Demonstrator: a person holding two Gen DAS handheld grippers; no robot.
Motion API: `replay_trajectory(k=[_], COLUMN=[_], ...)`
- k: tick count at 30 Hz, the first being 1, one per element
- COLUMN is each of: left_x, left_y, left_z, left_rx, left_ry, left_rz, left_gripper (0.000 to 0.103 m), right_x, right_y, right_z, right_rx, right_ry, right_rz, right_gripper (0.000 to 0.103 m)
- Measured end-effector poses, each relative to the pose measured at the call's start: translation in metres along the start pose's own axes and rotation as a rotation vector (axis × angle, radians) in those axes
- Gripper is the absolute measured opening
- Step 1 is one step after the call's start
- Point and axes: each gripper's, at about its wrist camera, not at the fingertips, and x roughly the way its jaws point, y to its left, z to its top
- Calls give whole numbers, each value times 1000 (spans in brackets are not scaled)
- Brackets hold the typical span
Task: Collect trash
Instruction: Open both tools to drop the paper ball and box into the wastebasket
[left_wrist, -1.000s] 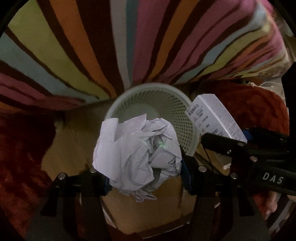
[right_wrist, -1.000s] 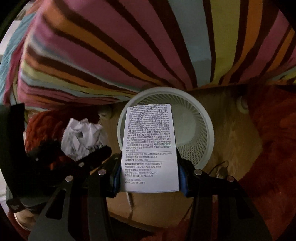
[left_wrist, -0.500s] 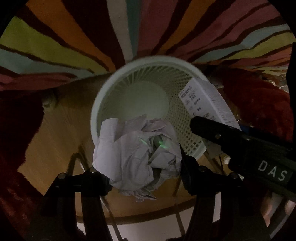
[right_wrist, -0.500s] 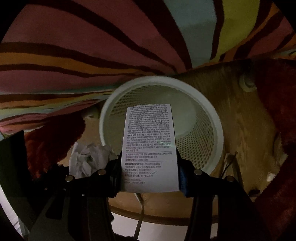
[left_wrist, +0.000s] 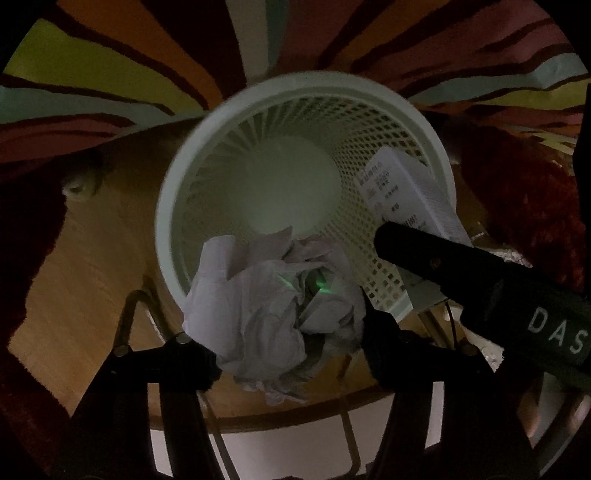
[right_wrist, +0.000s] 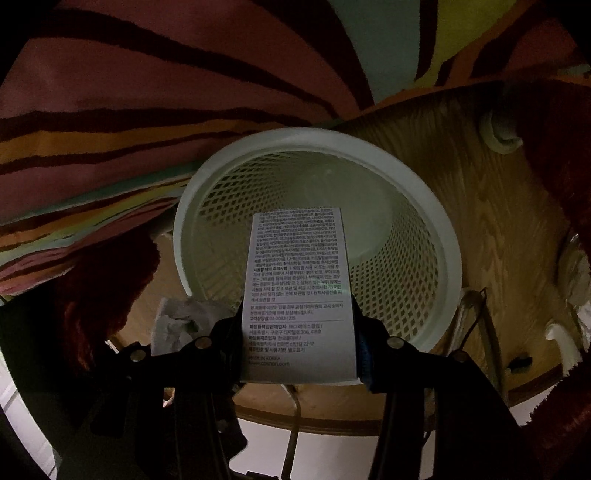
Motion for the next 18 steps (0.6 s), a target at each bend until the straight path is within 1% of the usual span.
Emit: replay_trajectory(k=[1,3,4,5,6,12,14,18], left_x=[1,6,5,5,4,2,1,-3], left_y=[0,4,4,5,5,12,14,24], left_z=[0,1,1,1,1,5,5,7], left_rx=[-1,-6,-11,-15,-22,-60,-70,-107], left_ry=[7,10,6,5,4,-1,-1,4], left_rz=[-5,-1,-3,-4,-3,14,15,3], left_gripper=[75,88,91,91,92,92,92,92], right_x=[1,5,6,7,7,2,2,3], right_y=[0,-3,-4,-5,-8,-23,-24,-31], right_z=[0,3,2,3,3,6,5,5], right_rx=[4,17,24,32,45,101,113,132], right_ry=[3,17,23,25,26,-13,-11,-8], right_rz=[-1,-8,-15,-26,-39,-29,-24,-20], right_gripper=[47,52,69,86,89,91,93,93])
